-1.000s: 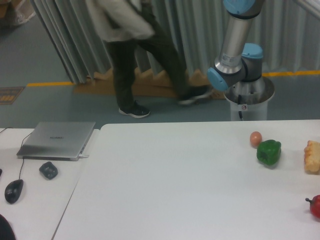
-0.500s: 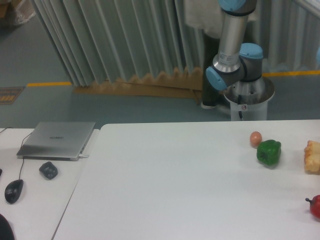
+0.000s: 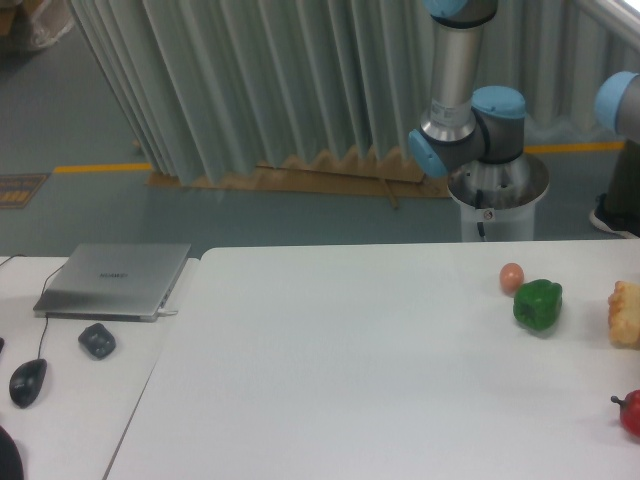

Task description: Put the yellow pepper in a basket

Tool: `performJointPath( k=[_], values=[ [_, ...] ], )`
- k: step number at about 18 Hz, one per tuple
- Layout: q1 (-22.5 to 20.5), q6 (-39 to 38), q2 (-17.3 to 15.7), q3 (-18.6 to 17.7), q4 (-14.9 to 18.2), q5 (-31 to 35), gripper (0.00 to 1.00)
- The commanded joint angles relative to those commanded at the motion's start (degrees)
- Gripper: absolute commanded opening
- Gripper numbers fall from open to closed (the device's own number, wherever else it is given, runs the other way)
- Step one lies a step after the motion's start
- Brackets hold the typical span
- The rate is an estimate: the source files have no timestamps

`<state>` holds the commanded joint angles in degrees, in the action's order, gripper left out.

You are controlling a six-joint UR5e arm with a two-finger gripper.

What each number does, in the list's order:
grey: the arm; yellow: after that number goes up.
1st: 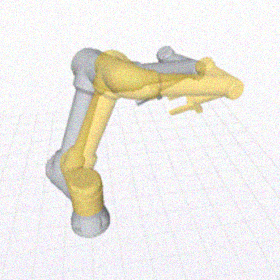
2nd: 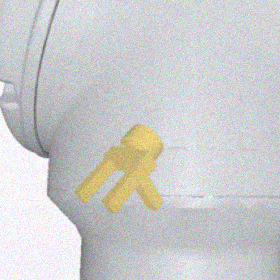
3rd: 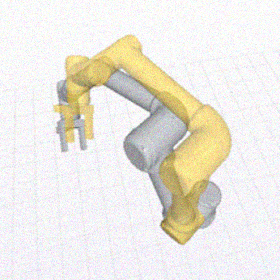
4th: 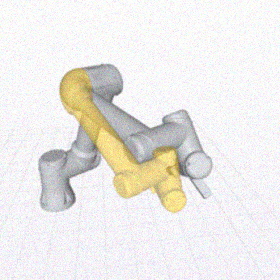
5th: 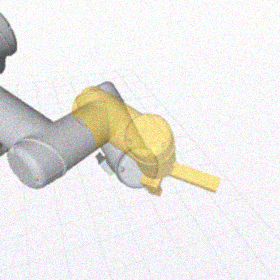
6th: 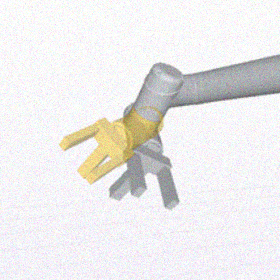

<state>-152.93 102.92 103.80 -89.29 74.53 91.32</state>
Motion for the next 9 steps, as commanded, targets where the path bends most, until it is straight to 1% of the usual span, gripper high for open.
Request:
performJointPath(
  k=[2,5,7,9],
  values=[
    [0.44,0.44,-0.35,-0.44,0.09,-2.37,1.00],
    [1.06,0.44,-2.45,-0.62,1.40,-2.73,1.00],
    [2.37,0.18,-2.64,-0.62,2.02,-2.91,1.00],
    [2.46,0.09,-3.34,-0.62,2.37,-2.91,1.00]
  ],
)
